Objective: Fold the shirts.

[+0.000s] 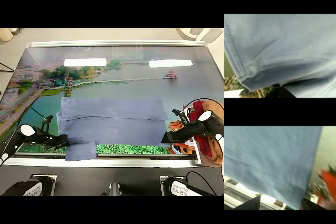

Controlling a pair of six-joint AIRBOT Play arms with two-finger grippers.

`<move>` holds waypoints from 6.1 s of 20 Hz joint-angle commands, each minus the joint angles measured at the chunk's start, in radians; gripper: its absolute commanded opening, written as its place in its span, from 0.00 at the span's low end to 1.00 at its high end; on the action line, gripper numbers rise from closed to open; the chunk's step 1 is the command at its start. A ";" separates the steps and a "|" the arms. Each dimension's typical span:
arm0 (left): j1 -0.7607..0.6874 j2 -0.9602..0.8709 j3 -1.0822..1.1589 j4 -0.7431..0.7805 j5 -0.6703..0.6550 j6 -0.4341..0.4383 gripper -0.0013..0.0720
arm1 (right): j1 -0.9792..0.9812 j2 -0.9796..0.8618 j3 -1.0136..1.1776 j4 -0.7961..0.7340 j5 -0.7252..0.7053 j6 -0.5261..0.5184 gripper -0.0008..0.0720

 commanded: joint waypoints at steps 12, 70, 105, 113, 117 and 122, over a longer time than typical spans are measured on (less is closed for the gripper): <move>0.001 0.044 0.452 0.164 -0.081 -0.030 0.04 | 0.003 0.000 0.370 0.084 -0.052 -0.023 0.03; 0.057 -0.112 0.916 -0.074 0.165 -0.060 0.05 | 0.843 -0.451 0.694 1.049 -0.357 -0.129 0.96; -0.003 -0.032 0.853 0.171 0.113 -0.015 0.05 | -0.300 -0.167 1.121 0.365 0.322 0.194 0.04; -0.060 -0.034 0.852 0.164 0.220 -0.014 0.05 | -0.674 -0.142 1.241 0.364 0.535 0.250 0.04; -0.108 -0.034 0.852 0.164 0.275 -0.014 0.05 | -0.748 -0.088 1.239 0.250 0.544 0.278 0.04; -0.134 -0.034 0.853 0.163 0.359 -0.015 0.05 | -0.745 -0.016 1.065 0.027 0.546 0.249 0.04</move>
